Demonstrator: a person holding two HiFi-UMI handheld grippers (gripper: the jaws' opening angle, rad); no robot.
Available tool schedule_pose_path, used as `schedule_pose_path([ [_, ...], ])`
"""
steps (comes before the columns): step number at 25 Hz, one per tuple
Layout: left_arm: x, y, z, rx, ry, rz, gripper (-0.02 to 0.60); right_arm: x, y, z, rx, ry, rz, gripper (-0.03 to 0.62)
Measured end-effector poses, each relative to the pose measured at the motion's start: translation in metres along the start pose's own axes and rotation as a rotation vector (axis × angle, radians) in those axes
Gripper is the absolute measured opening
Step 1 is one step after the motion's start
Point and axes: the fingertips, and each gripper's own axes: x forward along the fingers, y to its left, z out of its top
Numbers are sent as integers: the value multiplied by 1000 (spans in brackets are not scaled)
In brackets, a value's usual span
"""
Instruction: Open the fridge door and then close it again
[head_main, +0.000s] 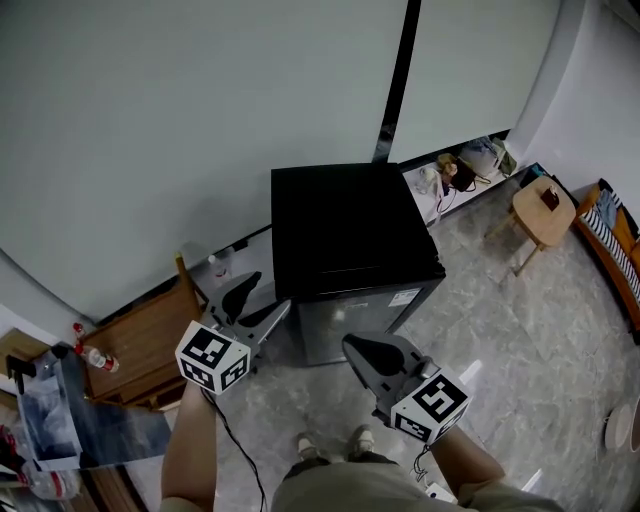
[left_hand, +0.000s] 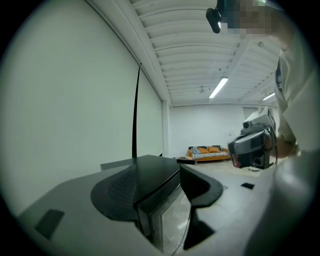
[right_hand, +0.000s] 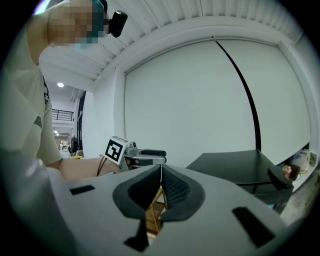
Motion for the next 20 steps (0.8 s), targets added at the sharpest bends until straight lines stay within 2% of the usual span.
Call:
schedule_pose_path([
  [4, 21, -1, -18, -27, 22, -56, 267, 6, -4, -7, 38, 2, -2, -3],
  [8, 38, -4, -42, 35, 93, -95, 288, 11, -5, -12, 82, -2, 19, -3],
  [12, 49, 2, -65, 13, 133, -109, 288, 15, 1, -18, 109, -9, 52, -3],
  [16, 59, 9, -79, 16, 142, -109, 288, 17, 0, -27, 109, 10, 65, -3],
  [20, 61, 11, -84, 44, 135, -149, 288, 19, -1, -32, 92, 40, 67, -3],
])
